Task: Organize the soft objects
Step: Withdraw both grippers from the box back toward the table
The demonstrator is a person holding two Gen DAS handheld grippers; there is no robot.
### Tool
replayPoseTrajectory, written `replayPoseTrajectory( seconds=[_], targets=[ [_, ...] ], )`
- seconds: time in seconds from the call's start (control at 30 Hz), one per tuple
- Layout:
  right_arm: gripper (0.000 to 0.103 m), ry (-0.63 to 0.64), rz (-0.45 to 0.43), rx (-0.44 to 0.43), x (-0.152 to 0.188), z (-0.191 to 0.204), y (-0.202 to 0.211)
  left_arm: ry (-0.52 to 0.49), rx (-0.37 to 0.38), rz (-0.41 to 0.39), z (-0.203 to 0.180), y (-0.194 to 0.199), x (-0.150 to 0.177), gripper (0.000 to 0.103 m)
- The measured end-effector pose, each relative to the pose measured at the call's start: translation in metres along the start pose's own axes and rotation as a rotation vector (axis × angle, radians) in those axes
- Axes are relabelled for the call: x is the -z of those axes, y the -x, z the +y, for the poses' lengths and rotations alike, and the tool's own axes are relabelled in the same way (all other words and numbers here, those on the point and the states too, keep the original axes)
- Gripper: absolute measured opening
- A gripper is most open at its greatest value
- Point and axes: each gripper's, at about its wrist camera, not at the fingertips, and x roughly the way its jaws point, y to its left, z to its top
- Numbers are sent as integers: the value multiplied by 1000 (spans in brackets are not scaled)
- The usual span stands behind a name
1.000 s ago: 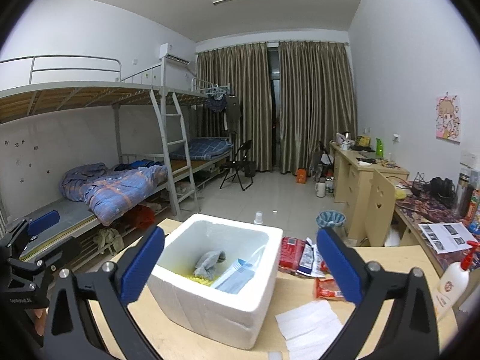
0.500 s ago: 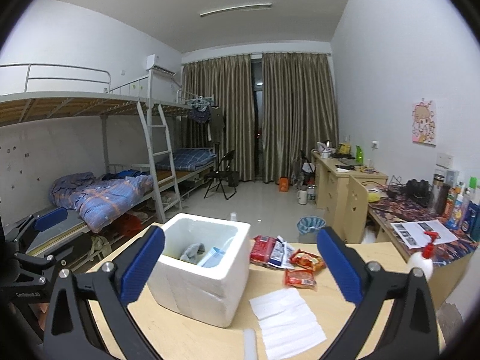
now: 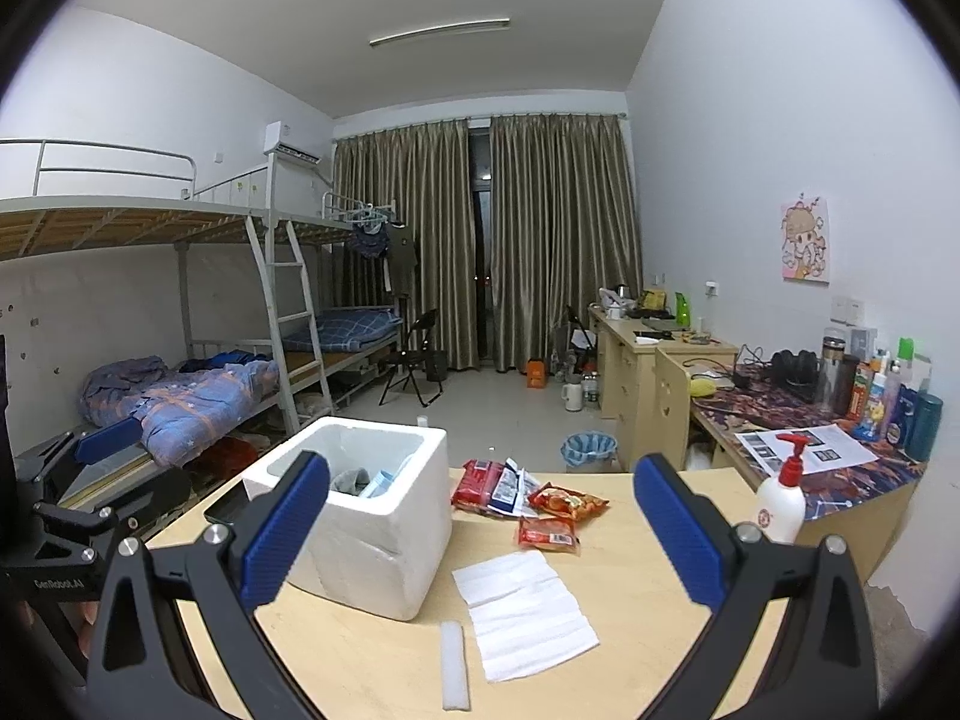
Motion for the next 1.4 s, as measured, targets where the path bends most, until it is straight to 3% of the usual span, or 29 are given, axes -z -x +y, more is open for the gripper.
replayPoseTrajectory(
  seconds=[0.27,0.87,1.4],
  targets=[
    [103,-13,8,9,7,-8,4,7,26,5,-5,3,3,103],
    [103,-35,46,22,42,-34,2,63,128,75,-31,-27,47,103],
    [103,-2,124,17,75,-46,-18,111,93,136,-38,-67,86,103]
  ],
)
